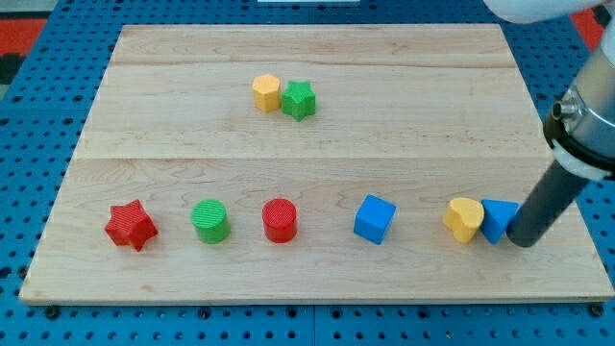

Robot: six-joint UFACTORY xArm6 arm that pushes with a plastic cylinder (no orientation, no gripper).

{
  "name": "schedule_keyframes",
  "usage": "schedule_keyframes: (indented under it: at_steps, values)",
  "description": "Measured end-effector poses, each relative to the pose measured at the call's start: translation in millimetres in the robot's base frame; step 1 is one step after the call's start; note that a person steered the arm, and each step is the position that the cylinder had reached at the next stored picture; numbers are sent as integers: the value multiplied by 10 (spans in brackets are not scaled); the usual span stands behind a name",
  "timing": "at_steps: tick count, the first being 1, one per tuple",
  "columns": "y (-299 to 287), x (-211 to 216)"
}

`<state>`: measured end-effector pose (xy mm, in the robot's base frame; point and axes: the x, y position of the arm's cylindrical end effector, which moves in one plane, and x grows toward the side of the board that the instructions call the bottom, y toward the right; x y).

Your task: Place the green star to the bottom of the yellow hexagon

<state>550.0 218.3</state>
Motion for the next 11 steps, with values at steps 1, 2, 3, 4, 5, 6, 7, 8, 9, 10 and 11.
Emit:
schedule_keyframes:
  at_steps: [1,2,3,4,5,6,7,8,9,10,11]
  values:
    - [-1,-44]
    - [64,37]
    - [273,-463]
    - [319,-1010]
    - [-126,-1612]
    - [-720,-1855]
    - [-1444,-1925]
    - [-1872,-2241]
    - [-2208,-2213]
    - [-2276,-1749]
    - [-2392,-1596]
